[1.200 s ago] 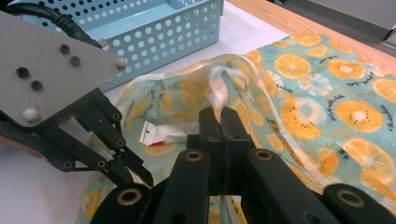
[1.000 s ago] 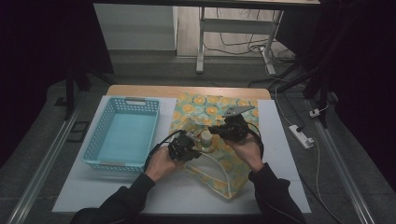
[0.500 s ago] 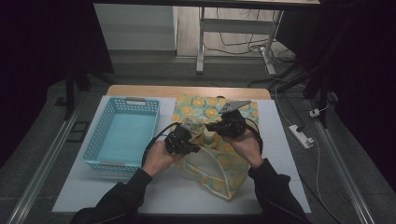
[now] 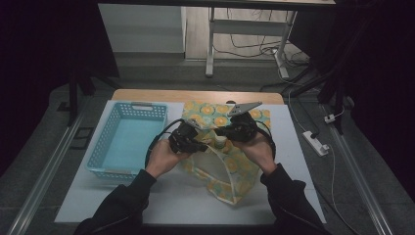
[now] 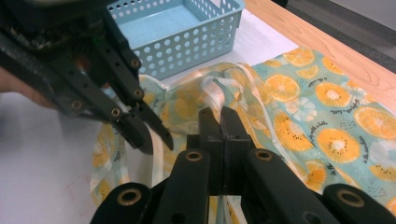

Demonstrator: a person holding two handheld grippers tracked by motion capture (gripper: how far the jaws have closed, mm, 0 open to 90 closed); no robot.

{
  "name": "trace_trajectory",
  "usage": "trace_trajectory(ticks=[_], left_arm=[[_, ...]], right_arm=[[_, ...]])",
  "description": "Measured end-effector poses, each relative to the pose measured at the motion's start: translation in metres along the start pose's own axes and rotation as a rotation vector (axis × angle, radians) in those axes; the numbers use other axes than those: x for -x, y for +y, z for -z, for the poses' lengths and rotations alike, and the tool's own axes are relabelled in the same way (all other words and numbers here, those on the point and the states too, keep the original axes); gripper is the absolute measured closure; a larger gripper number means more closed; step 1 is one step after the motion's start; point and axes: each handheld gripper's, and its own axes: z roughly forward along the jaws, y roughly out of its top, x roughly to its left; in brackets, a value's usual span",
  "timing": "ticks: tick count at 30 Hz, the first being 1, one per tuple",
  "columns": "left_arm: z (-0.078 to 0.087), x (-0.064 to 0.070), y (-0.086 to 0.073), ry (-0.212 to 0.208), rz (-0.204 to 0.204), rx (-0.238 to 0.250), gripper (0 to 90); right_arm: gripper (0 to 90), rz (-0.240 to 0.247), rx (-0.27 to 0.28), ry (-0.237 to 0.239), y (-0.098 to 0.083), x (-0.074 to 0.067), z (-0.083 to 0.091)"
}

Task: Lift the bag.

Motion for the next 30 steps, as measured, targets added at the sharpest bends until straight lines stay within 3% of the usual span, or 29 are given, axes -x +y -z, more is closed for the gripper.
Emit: trace_trajectory(ticks=[14, 30], left_arm=[[0.035, -0.014, 0.02, -0.043, 0.026, 0.059, 89.2], [0.069, -0.018, 0.051, -0.009, 0.001, 0.1, 89.2]], right_arm=[[90.0, 0.01, 0.023, 0.028, 0.013, -0.004, 0.01], [90.0, 0.036, 0.051, 0.039, 0.035, -0.007, 0.026]])
